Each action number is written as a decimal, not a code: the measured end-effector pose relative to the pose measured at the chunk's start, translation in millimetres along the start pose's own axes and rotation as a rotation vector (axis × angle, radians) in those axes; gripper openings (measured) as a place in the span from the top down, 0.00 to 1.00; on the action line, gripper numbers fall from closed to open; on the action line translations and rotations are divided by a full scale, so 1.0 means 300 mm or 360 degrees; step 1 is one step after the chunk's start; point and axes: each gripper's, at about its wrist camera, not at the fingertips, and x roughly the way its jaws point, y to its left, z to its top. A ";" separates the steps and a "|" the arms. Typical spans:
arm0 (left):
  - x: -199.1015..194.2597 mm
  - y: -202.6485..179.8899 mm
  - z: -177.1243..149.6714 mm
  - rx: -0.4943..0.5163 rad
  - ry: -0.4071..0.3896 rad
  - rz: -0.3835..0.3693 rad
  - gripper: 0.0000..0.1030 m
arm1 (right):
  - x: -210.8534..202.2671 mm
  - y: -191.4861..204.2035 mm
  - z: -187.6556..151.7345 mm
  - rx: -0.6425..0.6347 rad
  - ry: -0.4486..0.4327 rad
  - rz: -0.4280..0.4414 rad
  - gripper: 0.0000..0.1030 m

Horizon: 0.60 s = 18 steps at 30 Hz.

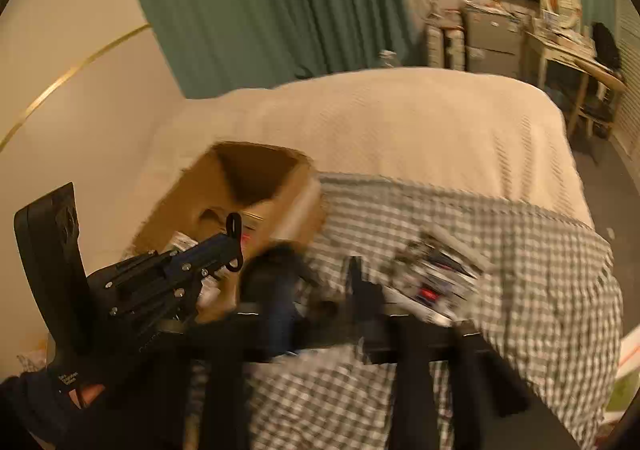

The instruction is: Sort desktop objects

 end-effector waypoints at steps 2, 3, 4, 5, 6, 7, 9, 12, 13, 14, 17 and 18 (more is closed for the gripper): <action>-0.012 0.068 0.002 -0.0046 0.0000 0.0033 0.94 | 0.030 0.054 0.019 -0.0020 -0.0005 0.0033 0.85; -0.012 0.108 -0.003 -0.0080 0.0012 0.0048 0.94 | 0.056 0.080 0.026 -0.0029 0.0011 0.0058 0.87; -0.011 0.136 -0.013 -0.0099 0.0018 0.0060 0.94 | 0.083 0.105 0.030 -0.0035 0.0028 0.0078 0.95; -0.007 0.168 -0.027 -0.0114 0.0028 0.0081 0.94 | 0.114 0.128 0.034 -0.0042 0.0043 0.0096 0.96; 0.003 0.200 -0.039 -0.0120 0.0045 0.0107 0.94 | 0.147 0.147 0.036 -0.0054 0.0066 0.0110 0.96; 0.012 0.219 -0.046 -0.0126 0.0057 0.0119 0.94 | 0.174 0.163 0.036 -0.0070 0.0084 0.0111 0.96; 0.049 0.267 -0.073 -0.0167 0.0106 0.0126 0.94 | 0.223 0.184 0.027 -0.0102 0.0094 0.0095 0.96; 0.097 0.293 -0.123 -0.0200 0.0190 0.0137 0.92 | 0.293 0.169 -0.010 -0.0088 0.0173 0.0108 0.86; 0.112 0.297 -0.134 -0.0200 0.0215 0.0137 0.89 | 0.313 0.160 -0.026 -0.0077 0.0198 0.0106 0.78; 0.121 0.303 -0.147 -0.0201 0.0238 0.0132 0.75 | 0.338 0.136 -0.046 -0.0057 0.0233 0.0100 0.75; 0.146 0.305 -0.173 -0.0235 0.0272 0.0128 0.33 | 0.375 0.058 -0.091 -0.0001 0.0290 0.0054 0.75; 0.143 0.301 -0.175 -0.0242 0.0254 0.0130 0.27 | 0.377 0.033 -0.096 0.0023 0.0296 0.0042 0.75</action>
